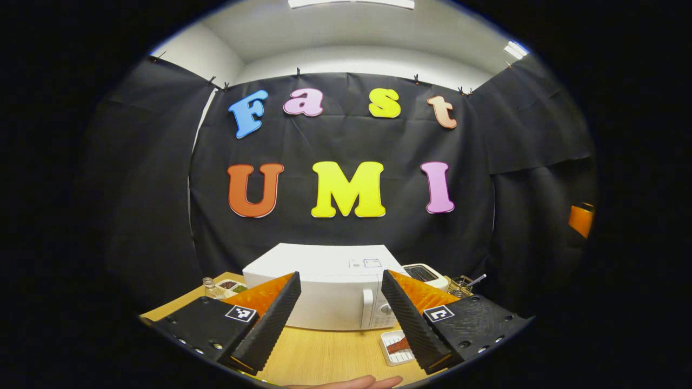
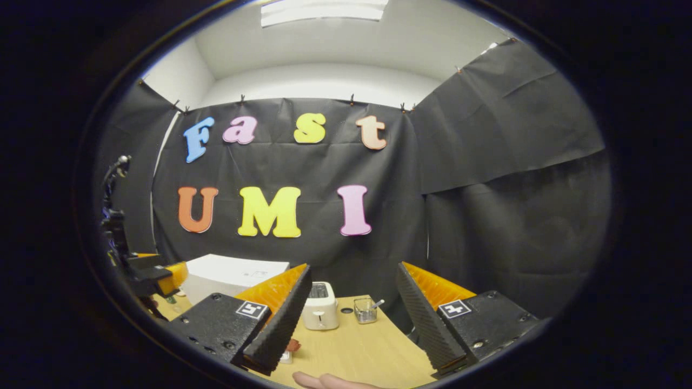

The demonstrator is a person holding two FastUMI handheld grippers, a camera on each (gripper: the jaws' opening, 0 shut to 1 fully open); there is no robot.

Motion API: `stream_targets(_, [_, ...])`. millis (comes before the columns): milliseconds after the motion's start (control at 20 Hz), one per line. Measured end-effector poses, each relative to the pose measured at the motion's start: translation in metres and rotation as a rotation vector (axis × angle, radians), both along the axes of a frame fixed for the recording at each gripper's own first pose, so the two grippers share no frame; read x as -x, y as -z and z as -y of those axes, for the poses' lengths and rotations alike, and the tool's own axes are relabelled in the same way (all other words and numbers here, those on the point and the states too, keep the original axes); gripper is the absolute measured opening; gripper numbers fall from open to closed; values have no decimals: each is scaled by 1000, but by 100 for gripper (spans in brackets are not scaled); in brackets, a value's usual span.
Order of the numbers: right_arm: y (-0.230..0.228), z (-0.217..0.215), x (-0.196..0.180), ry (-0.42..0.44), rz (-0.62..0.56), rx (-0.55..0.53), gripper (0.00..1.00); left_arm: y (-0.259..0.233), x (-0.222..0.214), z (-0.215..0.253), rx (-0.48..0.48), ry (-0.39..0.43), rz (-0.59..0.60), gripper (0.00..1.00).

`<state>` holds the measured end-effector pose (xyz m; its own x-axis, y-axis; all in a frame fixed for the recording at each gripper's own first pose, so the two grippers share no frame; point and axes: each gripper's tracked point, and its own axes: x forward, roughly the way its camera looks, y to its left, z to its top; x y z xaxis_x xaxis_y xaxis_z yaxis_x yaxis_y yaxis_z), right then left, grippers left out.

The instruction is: Open the microwave oven with the left hand, put the food in, and close the microwave oven.

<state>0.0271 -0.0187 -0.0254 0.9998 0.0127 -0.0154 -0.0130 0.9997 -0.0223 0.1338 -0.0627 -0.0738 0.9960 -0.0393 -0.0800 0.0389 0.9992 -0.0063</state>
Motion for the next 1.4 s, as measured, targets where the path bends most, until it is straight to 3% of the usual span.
stream_targets(400, [9,-2,0,-36,-3,10,99,90,-83,30,24,32,-77,96])
stream_targets(550, [10,4,1,-47,-6,25,99,124,-105,36,-15,24,-99,95])
stream_targets(1000, [24,35,8,-34,-7,66,99,200,-146,61,-25,36,-169,96])
stream_targets(1100, [25,38,9,-40,-4,62,100,214,-152,62,-5,30,-204,93])
stream_targets(1150, [27,42,10,-36,-6,56,100,217,-148,68,23,34,-201,73])
stream_targets(1200, [29,44,11,-36,-5,49,100,212,-151,70,37,39,-176,78])
stream_targets(1350, [34,52,12,-27,-12,50,99,217,-153,65,-33,12,-183,14])
stream_targets(1400, [38,55,13,-21,-22,56,99,217,-154,66,-32,19,-188,24])
